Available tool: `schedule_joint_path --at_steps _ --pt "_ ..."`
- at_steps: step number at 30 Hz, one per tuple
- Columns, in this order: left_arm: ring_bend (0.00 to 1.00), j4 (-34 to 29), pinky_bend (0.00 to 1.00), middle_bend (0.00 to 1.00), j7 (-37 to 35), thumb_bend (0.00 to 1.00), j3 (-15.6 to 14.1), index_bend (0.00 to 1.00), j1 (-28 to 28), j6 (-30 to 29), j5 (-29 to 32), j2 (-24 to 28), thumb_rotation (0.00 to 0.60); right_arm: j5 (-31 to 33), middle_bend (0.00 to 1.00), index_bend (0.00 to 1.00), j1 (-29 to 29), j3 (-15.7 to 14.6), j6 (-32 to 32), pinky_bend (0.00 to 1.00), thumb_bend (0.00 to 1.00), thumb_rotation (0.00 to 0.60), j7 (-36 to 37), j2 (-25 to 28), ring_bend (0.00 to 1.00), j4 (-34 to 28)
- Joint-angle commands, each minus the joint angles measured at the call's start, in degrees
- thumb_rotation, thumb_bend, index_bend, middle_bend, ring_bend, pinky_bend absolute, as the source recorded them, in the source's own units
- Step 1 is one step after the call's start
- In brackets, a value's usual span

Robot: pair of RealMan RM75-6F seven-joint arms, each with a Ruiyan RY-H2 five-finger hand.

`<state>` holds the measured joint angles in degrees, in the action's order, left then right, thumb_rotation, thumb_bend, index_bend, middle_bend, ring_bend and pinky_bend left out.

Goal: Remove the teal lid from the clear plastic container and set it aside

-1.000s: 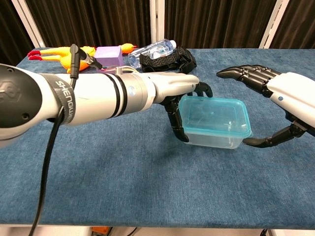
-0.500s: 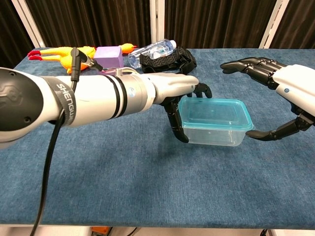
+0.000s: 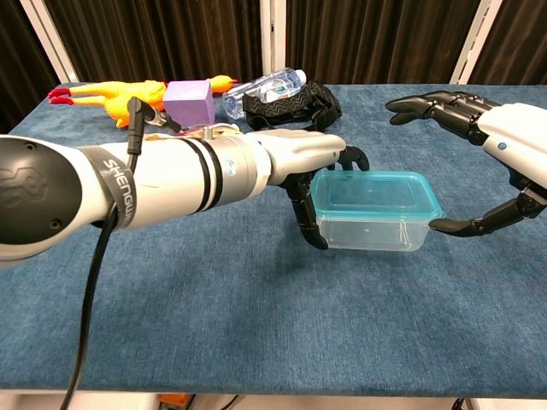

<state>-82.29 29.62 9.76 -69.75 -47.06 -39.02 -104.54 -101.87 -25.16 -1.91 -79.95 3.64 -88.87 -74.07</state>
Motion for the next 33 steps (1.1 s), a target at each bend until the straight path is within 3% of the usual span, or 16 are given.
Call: schedule_joint_path --at_steps 1,10,17,24,33 --pt "0.13 0.24 0.08 0.28 -0.12 0.00 0.06 0.26 0.12 0.12 -0.21 -0.16 0.600 0.12 0.15 0.04 0.02 0.06 -0.01 0.00 0.13 0.600 -0.10 0.11 0.00 -0.15" --pt "0.13 0.59 0.08 0.28 -0.55 0.00 0.38 0.26 0.59 0.25 -1.28 -0.36 0.600 0.23 0.18 0.06 0.05 0.30 -0.37 0.00 0.21 0.600 -0.48 0.53 0.00 -0.89" --pt "0.13 -0.64 0.08 0.25 -1.57 0.00 0.81 0.22 1.50 -0.48 -3.48 0.38 0.600 -0.03 0.28 0.26 0.07 0.30 -0.80 0.00 0.38 0.600 -0.37 -0.18 0.02 0.20" --pt "0.13 -1.35 0.08 0.25 -1.97 0.00 0.95 0.21 2.02 -0.37 -4.06 1.05 0.600 -0.49 0.31 0.36 -0.22 0.52 -1.31 0.00 0.53 0.600 -0.34 -1.34 0.05 1.38" --pt "0.02 -2.41 0.04 0.15 -2.87 0.00 0.95 0.09 3.09 -1.01 -5.78 1.97 0.600 -0.50 0.31 0.45 -0.24 0.75 -1.71 0.00 0.54 0.600 -1.50 -2.05 0.06 2.01"
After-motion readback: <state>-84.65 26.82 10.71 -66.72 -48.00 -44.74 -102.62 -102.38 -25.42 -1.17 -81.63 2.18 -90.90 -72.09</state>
